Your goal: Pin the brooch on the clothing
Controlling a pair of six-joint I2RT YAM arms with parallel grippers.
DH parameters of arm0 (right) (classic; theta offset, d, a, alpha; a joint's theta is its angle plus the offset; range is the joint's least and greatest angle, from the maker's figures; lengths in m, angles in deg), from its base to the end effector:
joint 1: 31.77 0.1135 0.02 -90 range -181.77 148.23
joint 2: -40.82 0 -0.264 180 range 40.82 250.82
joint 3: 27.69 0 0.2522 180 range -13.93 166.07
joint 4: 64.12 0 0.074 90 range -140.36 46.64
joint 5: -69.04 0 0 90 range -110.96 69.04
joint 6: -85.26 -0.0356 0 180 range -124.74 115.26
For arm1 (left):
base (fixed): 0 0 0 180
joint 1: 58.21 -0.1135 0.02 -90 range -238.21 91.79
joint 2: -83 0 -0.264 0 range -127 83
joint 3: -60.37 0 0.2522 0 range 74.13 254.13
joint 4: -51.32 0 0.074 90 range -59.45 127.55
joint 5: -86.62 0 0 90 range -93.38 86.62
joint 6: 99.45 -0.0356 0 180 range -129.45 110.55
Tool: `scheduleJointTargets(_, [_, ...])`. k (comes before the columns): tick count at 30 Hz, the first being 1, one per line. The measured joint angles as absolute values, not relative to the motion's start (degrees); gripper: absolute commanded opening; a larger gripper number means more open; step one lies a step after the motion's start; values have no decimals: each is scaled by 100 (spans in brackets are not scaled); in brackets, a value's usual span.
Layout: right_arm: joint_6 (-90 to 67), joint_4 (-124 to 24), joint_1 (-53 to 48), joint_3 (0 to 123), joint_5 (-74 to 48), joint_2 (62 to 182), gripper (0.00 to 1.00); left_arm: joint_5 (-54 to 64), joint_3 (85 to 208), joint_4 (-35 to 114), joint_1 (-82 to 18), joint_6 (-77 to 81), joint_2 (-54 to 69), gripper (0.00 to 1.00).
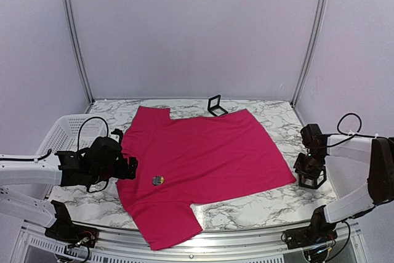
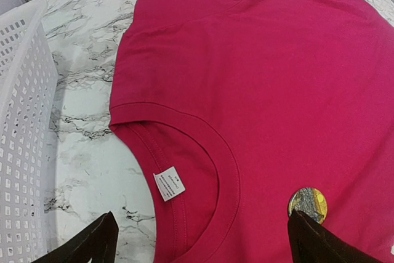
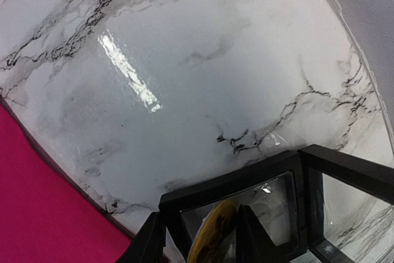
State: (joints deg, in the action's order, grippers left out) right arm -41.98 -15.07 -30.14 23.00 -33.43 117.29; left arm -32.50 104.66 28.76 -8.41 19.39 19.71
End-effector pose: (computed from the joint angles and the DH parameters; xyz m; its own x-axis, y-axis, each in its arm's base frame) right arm 0.2139 -0.0016 0.1555 -0.7507 0.5698 -0.3344 0.6067 0.7949 -0.0076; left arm 0.1542 -0.1557 0.1975 -0.5836 0.0377 -0.8112 0.1721 0.9820 -0.0781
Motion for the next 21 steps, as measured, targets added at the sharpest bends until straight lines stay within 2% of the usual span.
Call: scheduleJointTargets(21, [-3857,-1173,-3014,2381,-3343,11624,16,-3178,10446,2961,-852,1832,1939,99])
